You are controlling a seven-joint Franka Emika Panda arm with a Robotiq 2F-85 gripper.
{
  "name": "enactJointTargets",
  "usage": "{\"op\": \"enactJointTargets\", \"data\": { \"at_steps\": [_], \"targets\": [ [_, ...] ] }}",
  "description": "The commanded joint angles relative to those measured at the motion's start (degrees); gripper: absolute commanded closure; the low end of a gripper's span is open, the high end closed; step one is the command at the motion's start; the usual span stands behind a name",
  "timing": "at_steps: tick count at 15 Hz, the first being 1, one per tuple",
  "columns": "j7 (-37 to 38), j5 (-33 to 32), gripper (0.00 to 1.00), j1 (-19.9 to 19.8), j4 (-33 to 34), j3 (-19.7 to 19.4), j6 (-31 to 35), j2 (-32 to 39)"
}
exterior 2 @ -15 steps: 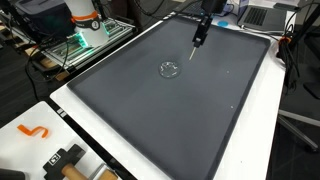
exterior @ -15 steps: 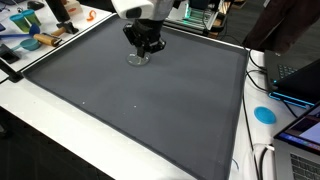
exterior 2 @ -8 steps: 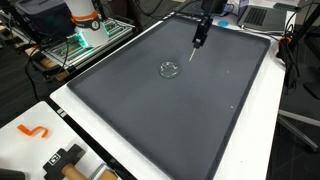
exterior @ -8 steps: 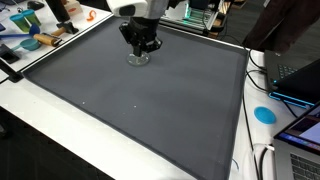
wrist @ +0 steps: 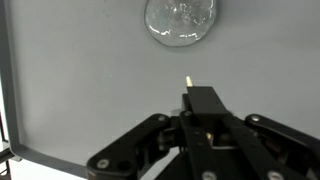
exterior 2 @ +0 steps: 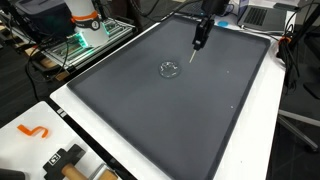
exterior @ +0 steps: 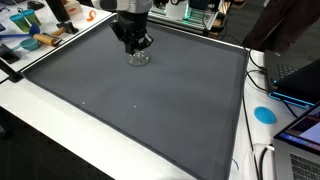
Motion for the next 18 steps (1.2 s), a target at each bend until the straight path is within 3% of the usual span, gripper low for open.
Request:
{"op": "enactJointTargets", "data": {
  "at_steps": [1,11,18],
  "targets": [
    [-3.24,4.86,0.97,-2.28,0.28,0.37,-0.96,-0.54],
    [-15.16,16.37,0.97,-9.32,-1.89,0.43,0.80,-2.97],
    [-27.39,28.00,0.97,-15.20,-5.18,0.93,1.73,-5.02]
  ]
}}
